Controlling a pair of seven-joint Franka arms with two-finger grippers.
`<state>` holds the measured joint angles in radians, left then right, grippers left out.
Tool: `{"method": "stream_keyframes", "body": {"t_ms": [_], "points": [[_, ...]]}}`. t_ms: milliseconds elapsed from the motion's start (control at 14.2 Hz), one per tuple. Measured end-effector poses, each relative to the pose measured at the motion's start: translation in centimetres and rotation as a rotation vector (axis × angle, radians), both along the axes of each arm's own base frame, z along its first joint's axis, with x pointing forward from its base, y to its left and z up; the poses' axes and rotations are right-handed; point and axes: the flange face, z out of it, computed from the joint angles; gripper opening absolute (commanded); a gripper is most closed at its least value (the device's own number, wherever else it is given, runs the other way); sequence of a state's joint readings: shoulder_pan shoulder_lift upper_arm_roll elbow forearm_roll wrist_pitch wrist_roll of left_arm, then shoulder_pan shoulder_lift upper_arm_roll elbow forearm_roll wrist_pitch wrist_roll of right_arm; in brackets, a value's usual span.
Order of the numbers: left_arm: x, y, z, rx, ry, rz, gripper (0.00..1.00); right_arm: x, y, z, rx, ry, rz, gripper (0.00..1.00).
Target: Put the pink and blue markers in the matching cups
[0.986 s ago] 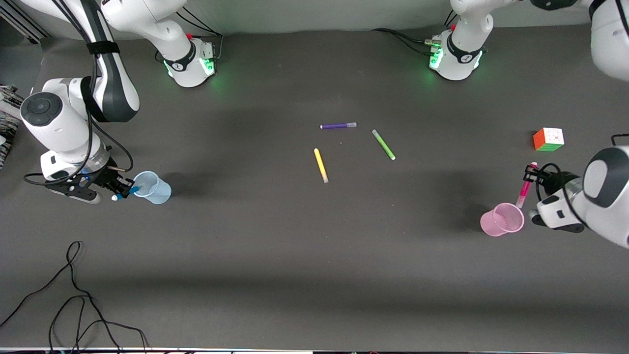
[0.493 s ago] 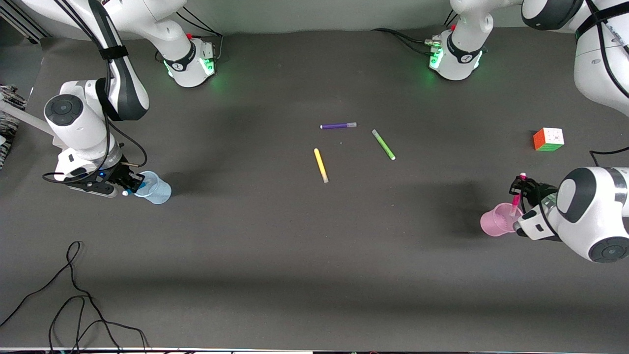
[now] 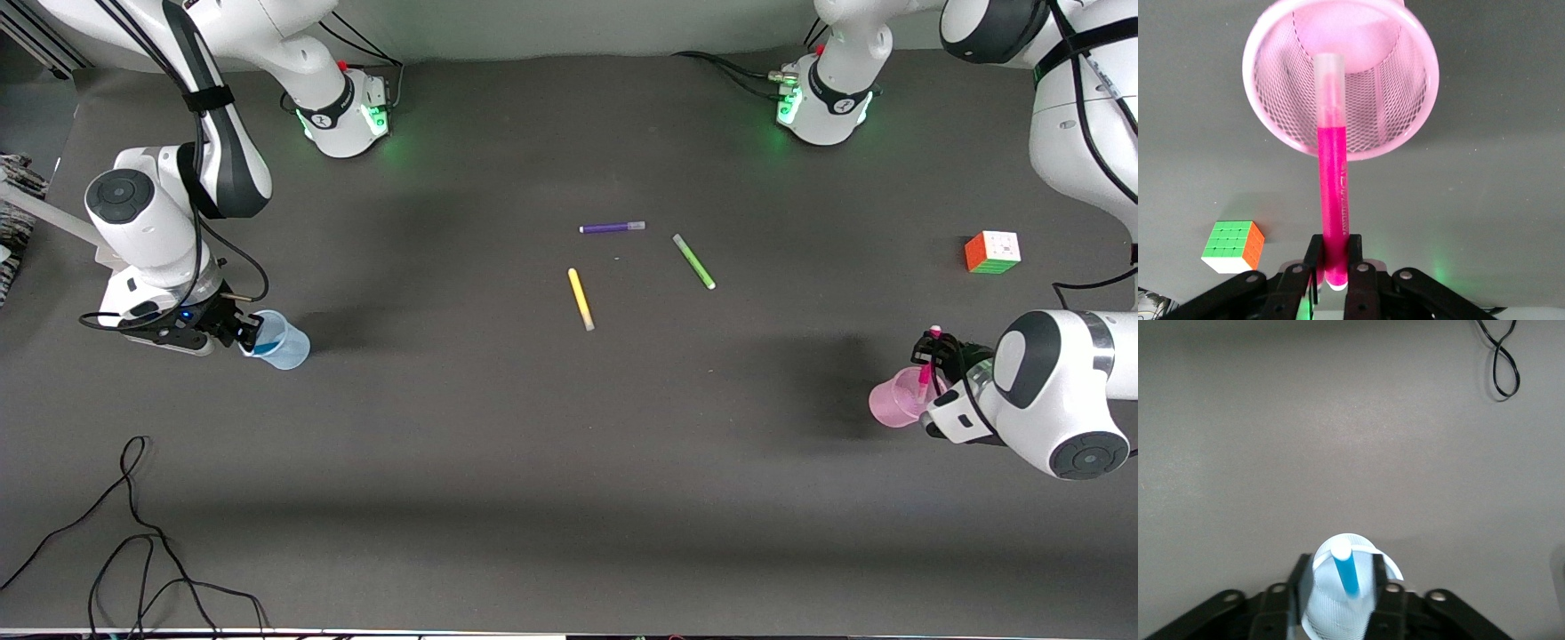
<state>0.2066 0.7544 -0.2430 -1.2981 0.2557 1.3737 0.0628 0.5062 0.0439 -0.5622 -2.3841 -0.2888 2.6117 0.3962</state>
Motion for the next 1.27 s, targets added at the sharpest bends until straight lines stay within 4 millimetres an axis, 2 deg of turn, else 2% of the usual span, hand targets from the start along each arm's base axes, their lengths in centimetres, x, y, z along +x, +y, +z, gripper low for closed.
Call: {"method": "stream_keyframes", "body": {"t_ms": [70,141,352,493,634,775,915,1127,1268], "points": [[0.0,0.0,-0.1,-0.001,0.000,0.000,0.87,0.0,-0.2,0.0,-0.001,0.001,-0.004,1.00],[0.0,0.0,-0.2,-0.002,0.000,-0.001,1.00,0.1,-0.6,0.2,-0.001,-0.002,-0.012,1.00],[0.1,-0.1,-0.2,-0.003,-0.004,-0.002,1.00,0.8,-2.0,1.6,-0.008,0.004,-0.047,1.00],[0.5,-0.2,0.5,-0.005,-0.021,-0.002,1.00,2.0,-2.4,3.9,-0.005,0.044,-0.090,1.00],[1.3,-0.1,2.2,-0.004,-0.058,0.003,1.00,3.3,-2.4,6.8,0.006,0.073,-0.126,1.00],[2.1,0.5,5.1,0.003,-0.109,0.015,1.00,4.2,-1.9,9.5,0.031,0.094,-0.154,1.00],[2.4,1.2,8.8,0.010,-0.171,0.028,1.00,4.9,-1.5,12.3,0.062,0.112,-0.179,1.00],[1.6,1.8,14.3,-0.006,-0.237,0.055,1.00,5.1,-1.5,15.3,0.084,0.156,-0.186,1.00],[0.5,1.4,17.5,-0.009,-0.303,0.053,1.00,4.9,-1.0,16.8,0.097,0.174,-0.169,1.00]]}}
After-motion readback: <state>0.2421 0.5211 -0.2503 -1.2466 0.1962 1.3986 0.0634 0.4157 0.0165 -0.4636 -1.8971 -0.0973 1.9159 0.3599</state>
